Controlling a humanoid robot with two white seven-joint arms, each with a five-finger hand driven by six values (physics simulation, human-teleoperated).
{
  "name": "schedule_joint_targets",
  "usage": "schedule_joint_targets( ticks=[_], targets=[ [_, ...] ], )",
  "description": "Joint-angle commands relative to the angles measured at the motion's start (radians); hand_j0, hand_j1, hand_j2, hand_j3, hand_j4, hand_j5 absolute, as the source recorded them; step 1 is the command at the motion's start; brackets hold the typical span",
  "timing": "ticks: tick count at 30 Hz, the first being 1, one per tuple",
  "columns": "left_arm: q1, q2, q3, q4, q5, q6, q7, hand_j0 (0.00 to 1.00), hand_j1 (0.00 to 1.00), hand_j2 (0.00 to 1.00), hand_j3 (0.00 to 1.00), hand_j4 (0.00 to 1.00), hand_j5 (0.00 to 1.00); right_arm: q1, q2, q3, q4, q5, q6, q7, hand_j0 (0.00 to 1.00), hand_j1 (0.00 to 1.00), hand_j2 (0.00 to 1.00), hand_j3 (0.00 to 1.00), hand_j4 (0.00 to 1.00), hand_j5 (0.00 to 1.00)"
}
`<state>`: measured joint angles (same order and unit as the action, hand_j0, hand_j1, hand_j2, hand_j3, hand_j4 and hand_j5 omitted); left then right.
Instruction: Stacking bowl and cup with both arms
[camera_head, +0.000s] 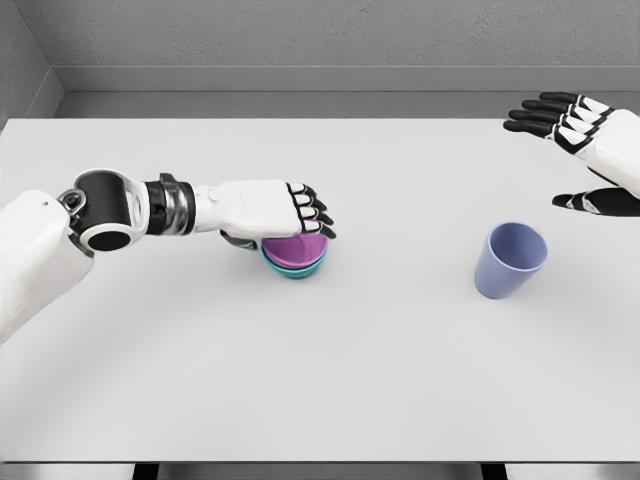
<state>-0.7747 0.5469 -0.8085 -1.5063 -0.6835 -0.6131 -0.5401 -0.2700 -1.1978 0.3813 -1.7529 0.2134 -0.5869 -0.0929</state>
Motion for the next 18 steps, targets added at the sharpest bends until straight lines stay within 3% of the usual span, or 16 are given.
schedule_joint_targets(
  ticks=[1, 3, 6, 9, 10, 12, 14, 18],
  targets=[
    [-0.002, 0.008, 0.002, 0.0, 0.009, 0.002, 0.003, 1.0, 1.0, 1.0, 1.0, 1.0, 1.0, 0.0, -0.006, 0.002, 0.0, -0.006, -0.001, 0.005, 1.0, 1.0, 1.0, 1.0, 1.0, 1.0],
    [-0.008, 0.045, 0.002, -0.018, 0.016, 0.002, 0.006, 1.0, 1.0, 1.0, 1.0, 1.0, 1.0, -0.003, -0.006, 0.002, 0.0, -0.006, -0.004, 0.012, 1.0, 1.0, 1.0, 1.0, 1.0, 1.0],
    [-0.006, 0.107, 0.003, -0.035, 0.061, 0.002, 0.006, 1.0, 1.0, 1.0, 1.0, 1.0, 1.0, -0.014, -0.006, -0.005, 0.0, -0.006, 0.001, 0.097, 1.0, 1.0, 1.0, 1.0, 1.0, 1.0],
    [-0.006, 0.149, 0.018, -0.026, 0.134, 0.002, 0.006, 1.0, 1.0, 1.0, 1.0, 1.0, 1.0, -0.038, -0.006, -0.009, 0.0, -0.006, -0.002, 0.13, 1.0, 1.0, 1.0, 1.0, 1.0, 1.0],
    [-0.008, 0.169, 0.02, -0.025, 0.153, 0.002, 0.006, 1.0, 1.0, 1.0, 1.0, 1.0, 1.0, -0.051, -0.005, -0.009, 0.0, -0.006, -0.004, 0.202, 1.0, 1.0, 1.0, 1.0, 1.0, 1.0],
    [0.006, 0.206, 0.069, 0.009, 0.222, 0.002, 0.006, 1.0, 1.0, 1.0, 1.0, 1.0, 1.0, -0.084, -0.003, -0.009, 0.0, -0.006, -0.008, 0.275, 1.0, 1.0, 1.0, 1.0, 1.0, 1.0],
    [0.008, 0.243, 0.081, 0.101, 0.285, 0.002, 0.006, 1.0, 1.0, 1.0, 1.0, 1.0, 1.0, -0.107, -0.002, -0.009, 0.0, -0.006, -0.011, 0.322, 1.0, 1.0, 1.0, 1.0, 1.0, 1.0],
    [0.018, 0.288, 0.109, 0.144, 0.283, 0.002, 0.006, 1.0, 1.0, 1.0, 1.0, 1.0, 1.0, -0.106, -0.003, -0.007, 0.0, -0.006, -0.016, 0.314, 1.0, 1.0, 1.0, 1.0, 1.0, 1.0]
  ],
)
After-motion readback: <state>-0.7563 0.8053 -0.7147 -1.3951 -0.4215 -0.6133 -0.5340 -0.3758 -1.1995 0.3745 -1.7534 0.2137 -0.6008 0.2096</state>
